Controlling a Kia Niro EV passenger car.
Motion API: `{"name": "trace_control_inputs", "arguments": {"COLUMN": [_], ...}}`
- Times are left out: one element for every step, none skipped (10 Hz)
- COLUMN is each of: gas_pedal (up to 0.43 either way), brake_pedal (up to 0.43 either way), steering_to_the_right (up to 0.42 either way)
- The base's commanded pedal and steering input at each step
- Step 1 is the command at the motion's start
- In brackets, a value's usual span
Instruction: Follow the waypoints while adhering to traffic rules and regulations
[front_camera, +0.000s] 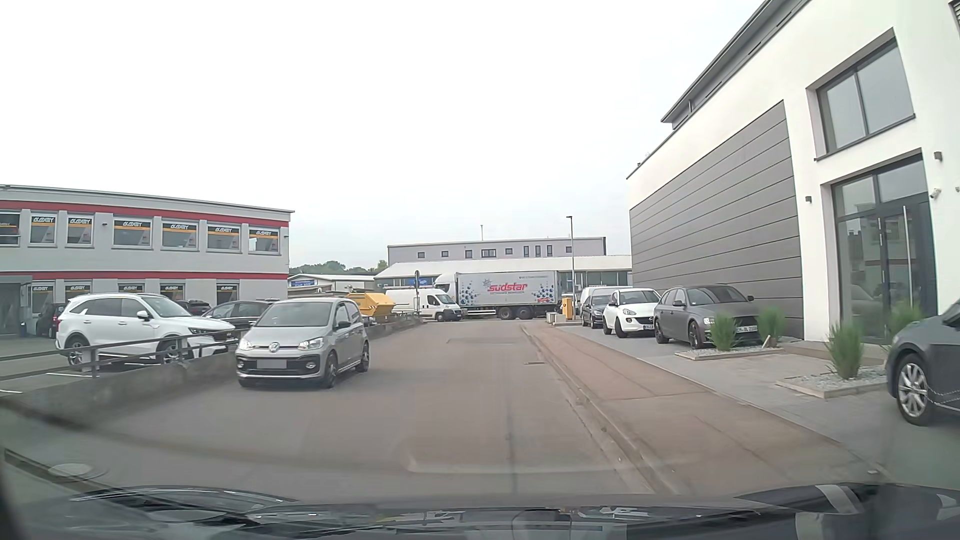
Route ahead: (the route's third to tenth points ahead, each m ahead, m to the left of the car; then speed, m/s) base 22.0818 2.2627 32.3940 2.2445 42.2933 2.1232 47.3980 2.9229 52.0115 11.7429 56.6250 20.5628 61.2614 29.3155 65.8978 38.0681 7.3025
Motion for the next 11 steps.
{"name": "trace_control_inputs", "arguments": {"gas_pedal": [0.0,0.0,0.0,0.0,0.0,0.0,0.0,0.0,0.0,0.0,0.0], "brake_pedal": [0.0,0.0,0.0,0.0,0.0,0.0,0.0,0.0,0.0,0.0,0.0], "steering_to_the_right": [-0.007,-0.009,-0.01,-0.01,-0.01,-0.01,-0.01,-0.01,-0.009,-0.008,-0.007]}}
